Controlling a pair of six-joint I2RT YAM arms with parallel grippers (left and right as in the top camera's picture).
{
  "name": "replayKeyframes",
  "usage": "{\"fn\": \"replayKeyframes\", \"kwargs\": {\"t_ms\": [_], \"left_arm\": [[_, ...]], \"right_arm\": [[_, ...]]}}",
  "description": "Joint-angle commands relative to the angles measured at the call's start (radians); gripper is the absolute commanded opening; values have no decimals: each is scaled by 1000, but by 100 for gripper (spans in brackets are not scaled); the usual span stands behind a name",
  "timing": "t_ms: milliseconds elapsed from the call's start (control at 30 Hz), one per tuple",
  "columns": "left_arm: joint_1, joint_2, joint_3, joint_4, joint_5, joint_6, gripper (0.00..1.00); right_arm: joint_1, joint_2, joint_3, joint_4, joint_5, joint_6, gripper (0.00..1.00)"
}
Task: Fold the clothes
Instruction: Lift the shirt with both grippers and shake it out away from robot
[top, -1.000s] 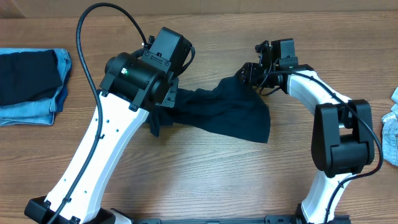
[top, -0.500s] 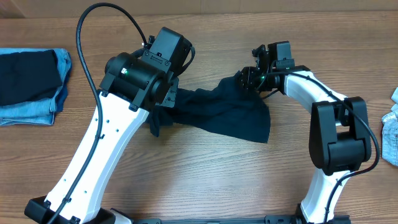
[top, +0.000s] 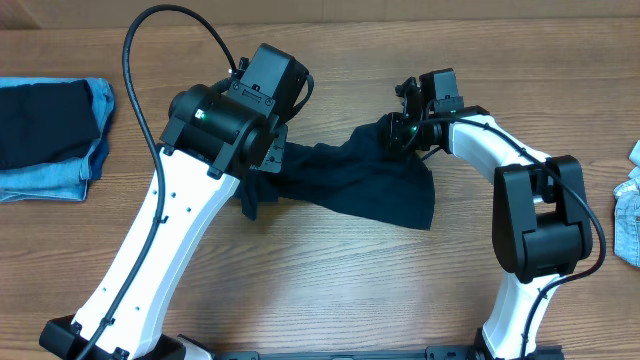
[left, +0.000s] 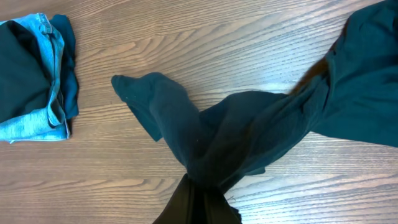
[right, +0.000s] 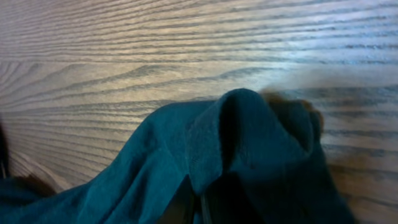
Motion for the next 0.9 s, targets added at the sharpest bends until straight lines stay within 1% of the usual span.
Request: {"fn": "replayKeyframes", "kwargs": {"t_ms": [0,167,333,433,533,633,767,867], "left_arm": [[4,-21,2,6,5,5,5],[5,-21,2,24,-61,5,5],[21,-21,2,82,-78,29,6],[61,-21,2,130,-78,75,6],[104,-21,2,161,-79,91,6],[158,-21,2,190,-78,107,7],[249,-21,2,235,-18,105,5],[315,-21,2,316,101,102,5]], "right_arm": [[-16,-47,14,-27,-10,20,4],[-68,-211,95,-114,-24,19,4],[-132,-384,182,-179,-24,19,4],[-178,-493,202,-197,-24,19,4],[-219,-558,202,-219,-12,19,4],[-264,-599,202,-259,47,19,4],[-301,-610,202,-314,56,18,4],[-311,-608,202,-345,60,18,4]]}}
